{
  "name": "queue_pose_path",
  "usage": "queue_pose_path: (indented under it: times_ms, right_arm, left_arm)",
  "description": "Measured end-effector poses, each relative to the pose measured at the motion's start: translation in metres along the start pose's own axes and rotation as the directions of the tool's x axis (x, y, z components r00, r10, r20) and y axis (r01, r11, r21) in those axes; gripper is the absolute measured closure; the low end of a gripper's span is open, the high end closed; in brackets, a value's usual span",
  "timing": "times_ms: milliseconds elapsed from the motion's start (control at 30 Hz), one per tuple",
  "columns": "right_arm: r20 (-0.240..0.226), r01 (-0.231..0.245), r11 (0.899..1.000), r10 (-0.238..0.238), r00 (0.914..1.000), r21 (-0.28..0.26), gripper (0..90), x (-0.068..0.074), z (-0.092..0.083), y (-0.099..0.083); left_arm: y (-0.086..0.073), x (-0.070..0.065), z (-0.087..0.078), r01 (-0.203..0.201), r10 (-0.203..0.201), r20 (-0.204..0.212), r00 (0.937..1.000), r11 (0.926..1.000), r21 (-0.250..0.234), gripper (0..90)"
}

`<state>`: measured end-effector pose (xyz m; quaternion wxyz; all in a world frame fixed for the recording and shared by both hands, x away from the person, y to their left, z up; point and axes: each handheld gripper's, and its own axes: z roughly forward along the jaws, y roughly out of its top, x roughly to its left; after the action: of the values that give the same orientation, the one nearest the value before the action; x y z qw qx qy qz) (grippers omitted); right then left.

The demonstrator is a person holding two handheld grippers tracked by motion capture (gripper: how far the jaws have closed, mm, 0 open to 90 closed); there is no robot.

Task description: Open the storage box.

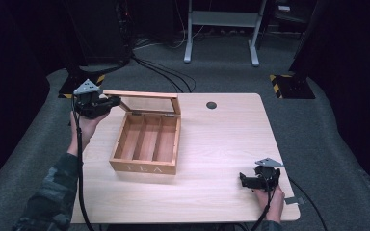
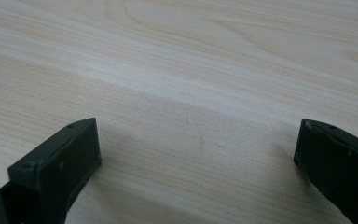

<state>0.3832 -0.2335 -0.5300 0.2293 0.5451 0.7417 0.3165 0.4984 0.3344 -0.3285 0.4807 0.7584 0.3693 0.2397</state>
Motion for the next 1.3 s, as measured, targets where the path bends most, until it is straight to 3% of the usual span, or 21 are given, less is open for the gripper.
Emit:
queue_pose_path:
  times_ms: [1300]
  right_arm:
    - [-0.001, 0.0, 1.0, 0.0, 1.0, 0.0, 0.0, -0.0001, 0.0, 0.0]
  left_arm:
    - [0.0003, 0.0, 0.0, -0.004, 0.004, 0.001, 1.0, 1.0, 0.004, 83.8]
